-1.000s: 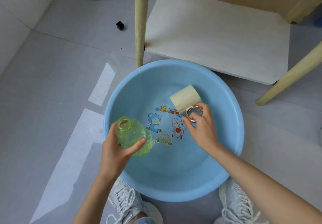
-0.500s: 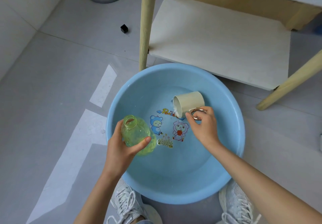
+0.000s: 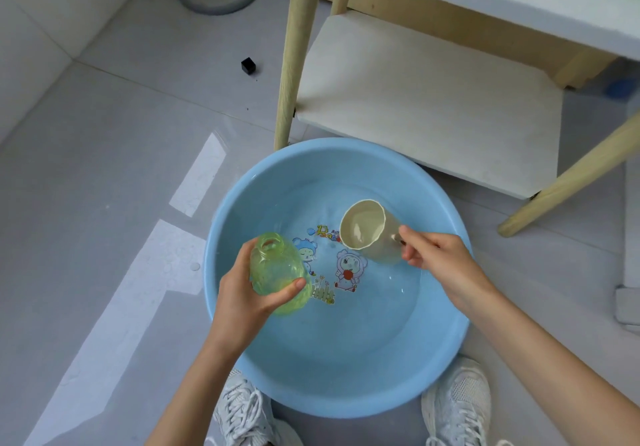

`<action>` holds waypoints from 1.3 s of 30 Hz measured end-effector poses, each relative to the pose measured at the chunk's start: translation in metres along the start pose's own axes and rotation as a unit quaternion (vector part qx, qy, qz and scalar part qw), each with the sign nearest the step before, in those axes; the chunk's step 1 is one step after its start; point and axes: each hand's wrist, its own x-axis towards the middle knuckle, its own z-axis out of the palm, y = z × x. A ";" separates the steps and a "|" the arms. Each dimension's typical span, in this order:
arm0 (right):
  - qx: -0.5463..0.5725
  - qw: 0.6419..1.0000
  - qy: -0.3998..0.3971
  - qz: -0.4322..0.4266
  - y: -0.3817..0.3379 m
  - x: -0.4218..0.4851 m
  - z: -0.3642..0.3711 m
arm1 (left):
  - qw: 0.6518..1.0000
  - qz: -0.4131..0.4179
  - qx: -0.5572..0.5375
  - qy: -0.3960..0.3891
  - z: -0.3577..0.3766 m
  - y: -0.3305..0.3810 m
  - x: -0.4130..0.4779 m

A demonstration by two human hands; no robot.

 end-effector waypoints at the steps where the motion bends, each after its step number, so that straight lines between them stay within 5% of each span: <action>1: 0.016 1.000 -0.008 0.002 -0.003 -0.003 -0.003 | 1.000 0.007 0.009 -0.003 0.000 0.001 0.001; 6: 0.098 0.994 -0.040 -0.023 -0.028 -0.030 -0.019 | 0.998 0.042 0.039 -0.016 0.004 0.002 0.005; 18: 0.070 0.990 -0.030 -0.120 -0.058 -0.095 -0.015 | 0.991 0.104 0.065 -0.054 0.013 0.007 0.009; 39: -0.079 0.958 -0.004 -0.277 -0.068 -0.110 -0.005 | 0.981 0.122 0.139 -0.060 0.018 0.014 0.008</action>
